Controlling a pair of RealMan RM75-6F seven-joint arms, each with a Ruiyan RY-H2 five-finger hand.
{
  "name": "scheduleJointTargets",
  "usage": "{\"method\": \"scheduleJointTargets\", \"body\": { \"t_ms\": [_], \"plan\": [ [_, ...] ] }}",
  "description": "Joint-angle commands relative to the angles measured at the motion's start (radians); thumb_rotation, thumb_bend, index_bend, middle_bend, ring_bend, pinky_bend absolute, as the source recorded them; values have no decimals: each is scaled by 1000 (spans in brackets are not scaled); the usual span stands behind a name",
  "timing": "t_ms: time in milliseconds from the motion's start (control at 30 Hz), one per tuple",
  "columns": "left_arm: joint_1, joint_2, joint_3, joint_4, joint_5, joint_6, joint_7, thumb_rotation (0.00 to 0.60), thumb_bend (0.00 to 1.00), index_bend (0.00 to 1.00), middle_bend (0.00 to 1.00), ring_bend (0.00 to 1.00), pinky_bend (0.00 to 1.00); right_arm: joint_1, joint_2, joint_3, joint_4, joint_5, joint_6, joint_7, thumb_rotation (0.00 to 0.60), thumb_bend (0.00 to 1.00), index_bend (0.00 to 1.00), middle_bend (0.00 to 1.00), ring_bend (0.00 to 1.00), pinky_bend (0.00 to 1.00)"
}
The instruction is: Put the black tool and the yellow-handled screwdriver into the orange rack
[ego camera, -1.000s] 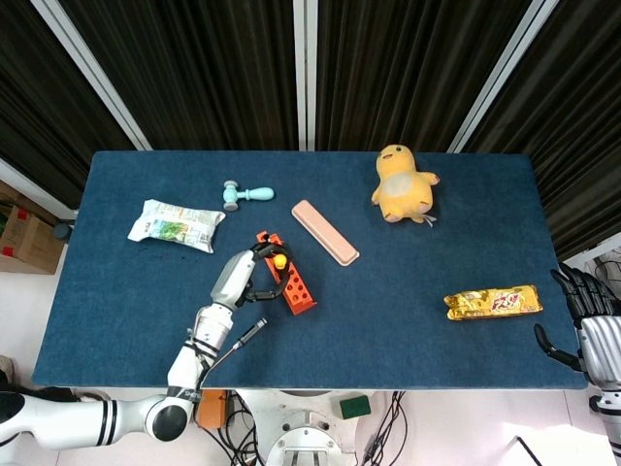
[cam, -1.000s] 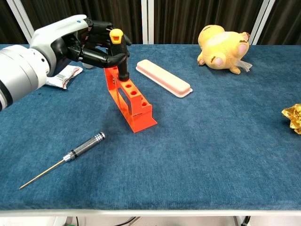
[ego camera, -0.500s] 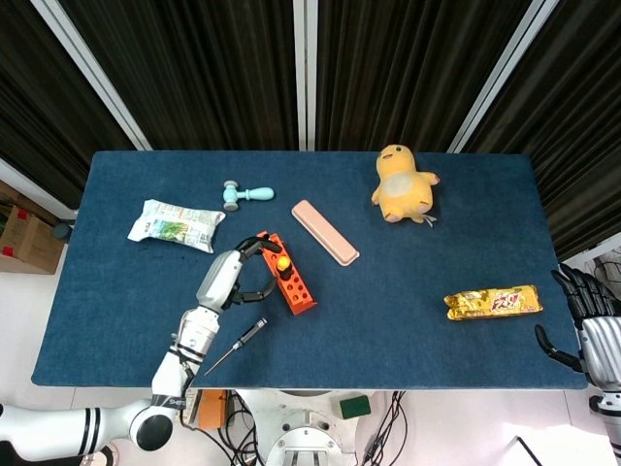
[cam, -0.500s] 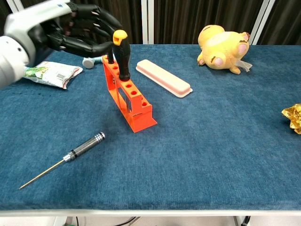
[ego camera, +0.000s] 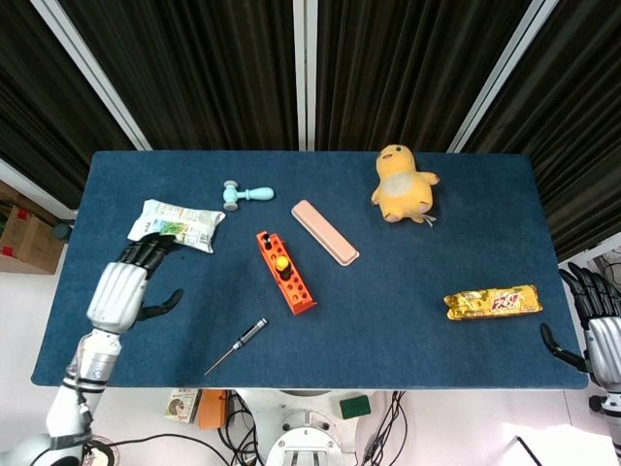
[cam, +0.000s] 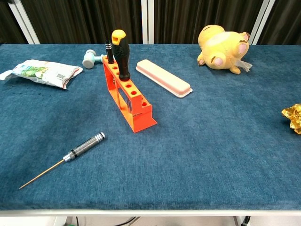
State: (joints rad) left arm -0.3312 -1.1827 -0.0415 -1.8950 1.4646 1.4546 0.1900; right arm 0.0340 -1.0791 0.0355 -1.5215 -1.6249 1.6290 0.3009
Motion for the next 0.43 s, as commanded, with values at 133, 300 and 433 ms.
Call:
{"method": "scheduleJointTargets", "body": {
  "t_ms": [133,300,433],
  "plan": [
    [174,50,116,157,67,148,57,443,125,109,43,0,125,-2,-3,6,-8,17,-10,-45,600,396,0,0,0,0],
    [229,20,125,241,102,211,14,420,124,110,41,0,118,-1,-3,2,-17,14,-19,-71,600,397,0,0,0,0],
    [239,15,113,261,122,223,-34,412,125,110,41,0,119,1,-5,-2,-20,11,-27,-87,600,397,0,0,0,0]
  ]
}}
